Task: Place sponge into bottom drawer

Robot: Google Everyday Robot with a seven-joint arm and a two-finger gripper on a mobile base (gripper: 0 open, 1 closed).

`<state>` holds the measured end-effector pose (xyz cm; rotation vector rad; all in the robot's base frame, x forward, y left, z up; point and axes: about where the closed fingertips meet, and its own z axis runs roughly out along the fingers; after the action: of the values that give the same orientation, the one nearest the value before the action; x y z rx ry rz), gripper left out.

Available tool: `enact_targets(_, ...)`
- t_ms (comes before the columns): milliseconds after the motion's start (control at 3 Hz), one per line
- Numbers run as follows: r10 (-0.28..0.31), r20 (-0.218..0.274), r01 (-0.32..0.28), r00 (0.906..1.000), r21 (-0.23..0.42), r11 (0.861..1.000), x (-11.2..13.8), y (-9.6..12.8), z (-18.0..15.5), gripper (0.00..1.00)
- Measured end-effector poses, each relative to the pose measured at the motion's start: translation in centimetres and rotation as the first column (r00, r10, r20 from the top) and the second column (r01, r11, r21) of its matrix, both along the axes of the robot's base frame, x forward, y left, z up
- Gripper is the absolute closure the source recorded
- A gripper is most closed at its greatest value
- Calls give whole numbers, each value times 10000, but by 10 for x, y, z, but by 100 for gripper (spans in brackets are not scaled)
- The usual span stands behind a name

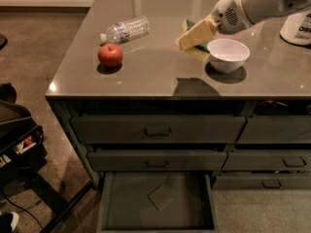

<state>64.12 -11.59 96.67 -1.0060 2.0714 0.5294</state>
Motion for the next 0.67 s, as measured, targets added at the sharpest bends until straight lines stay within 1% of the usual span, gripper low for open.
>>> enact_targets(333,0,-1,0,10000,0,10000,0,0,0,100)
enact_targets(667,-216,-300,226,9993,312,9993,-18,5,-12,100)
